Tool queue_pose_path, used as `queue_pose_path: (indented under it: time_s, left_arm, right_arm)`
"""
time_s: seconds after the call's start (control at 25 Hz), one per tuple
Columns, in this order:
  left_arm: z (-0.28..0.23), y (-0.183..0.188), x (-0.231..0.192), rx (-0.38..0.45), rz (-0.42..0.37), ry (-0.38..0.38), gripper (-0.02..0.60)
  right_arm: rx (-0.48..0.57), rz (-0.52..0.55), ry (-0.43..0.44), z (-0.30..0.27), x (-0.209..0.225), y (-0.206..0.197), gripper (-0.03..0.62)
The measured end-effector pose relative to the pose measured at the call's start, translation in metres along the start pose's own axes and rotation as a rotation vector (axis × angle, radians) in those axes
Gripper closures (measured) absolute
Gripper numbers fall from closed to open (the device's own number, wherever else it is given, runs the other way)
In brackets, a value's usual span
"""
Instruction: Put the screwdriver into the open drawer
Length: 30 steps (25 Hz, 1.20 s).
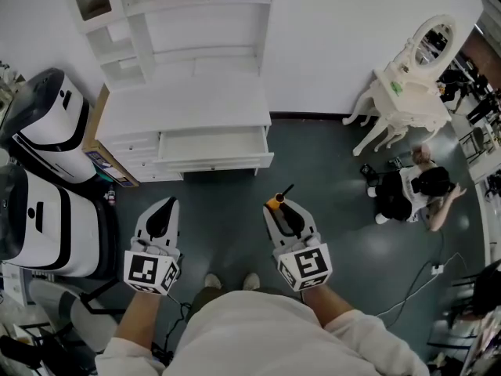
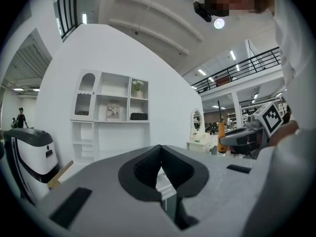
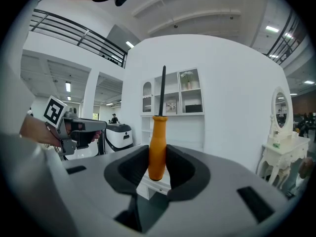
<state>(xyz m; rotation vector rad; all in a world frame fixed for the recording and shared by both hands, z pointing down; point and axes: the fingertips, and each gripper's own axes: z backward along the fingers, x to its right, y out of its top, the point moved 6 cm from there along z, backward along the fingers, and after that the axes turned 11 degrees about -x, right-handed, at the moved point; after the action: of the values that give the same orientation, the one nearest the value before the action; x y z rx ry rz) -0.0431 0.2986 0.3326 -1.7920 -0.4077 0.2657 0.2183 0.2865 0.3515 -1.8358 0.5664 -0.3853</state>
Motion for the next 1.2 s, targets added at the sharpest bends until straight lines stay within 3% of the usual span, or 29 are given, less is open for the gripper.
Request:
queue_pose_path:
  time_s: [0.44,1.2]
  left_arm:
    - [-0.017,-0.006,0.001,-0.013,-0.007,0.002,0.577]
    - [-0.124,-0.007,-0.128,-0.009,-0.012,-0.111,0.577]
  right_arm:
    - [-0.013,0.016,0.034,-0.023,0.004,-0.002,0.477]
    - [-0.061,0.008,-0.078,-0.163,0.01,0.026,0.477]
